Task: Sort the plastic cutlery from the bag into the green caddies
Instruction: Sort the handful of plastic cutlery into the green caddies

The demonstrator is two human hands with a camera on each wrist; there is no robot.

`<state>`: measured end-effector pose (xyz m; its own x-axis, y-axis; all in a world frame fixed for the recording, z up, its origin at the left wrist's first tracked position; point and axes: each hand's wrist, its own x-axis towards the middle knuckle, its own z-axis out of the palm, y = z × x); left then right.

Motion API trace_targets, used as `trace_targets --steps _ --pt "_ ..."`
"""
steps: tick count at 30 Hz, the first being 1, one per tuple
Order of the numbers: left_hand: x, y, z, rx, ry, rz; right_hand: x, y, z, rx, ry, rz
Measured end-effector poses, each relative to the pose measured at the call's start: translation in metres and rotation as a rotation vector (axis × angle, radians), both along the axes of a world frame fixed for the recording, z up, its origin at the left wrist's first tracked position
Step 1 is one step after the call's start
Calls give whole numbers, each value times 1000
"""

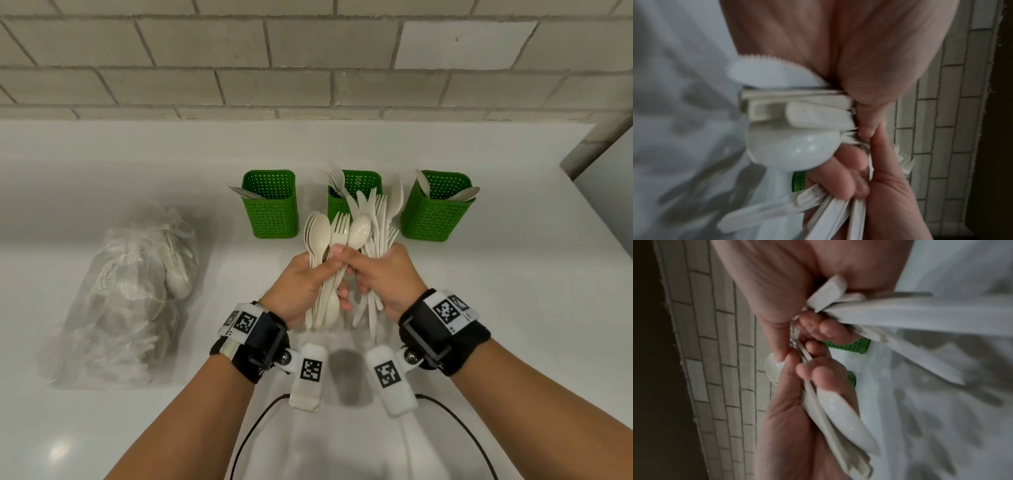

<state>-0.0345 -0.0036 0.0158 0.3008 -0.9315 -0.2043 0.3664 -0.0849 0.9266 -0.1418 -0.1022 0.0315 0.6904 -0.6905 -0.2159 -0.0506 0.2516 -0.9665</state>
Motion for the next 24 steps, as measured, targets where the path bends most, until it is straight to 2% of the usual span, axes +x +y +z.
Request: trace_targets --steps 3,6,10,12,16,19,21,24 --pt "1 3 -3 5 107 29 2 -4 -4 -2 -2 -67" --pt "1 3 -5 28 148 22 3 -3 -9 30 -31 -42" --pt "0 5 -7 90 38 -1 2 -1 -7 -98 25 24" --pt "0 6 -8 65 26 -27 1 -2 -6 -65 24 17" --pt "2 5 -8 56 37 -133 0 -9 -8 -21 7 -114" --pt "2 6 -10 129 -67 -201 2 -19 -11 -54 44 -231" --pt "-1 5 -13 147 -119 -180 3 -26 -14 -49 107 -284" --pt "-3 2 -17 129 -89 -94 5 -34 -20 9 162 -314"
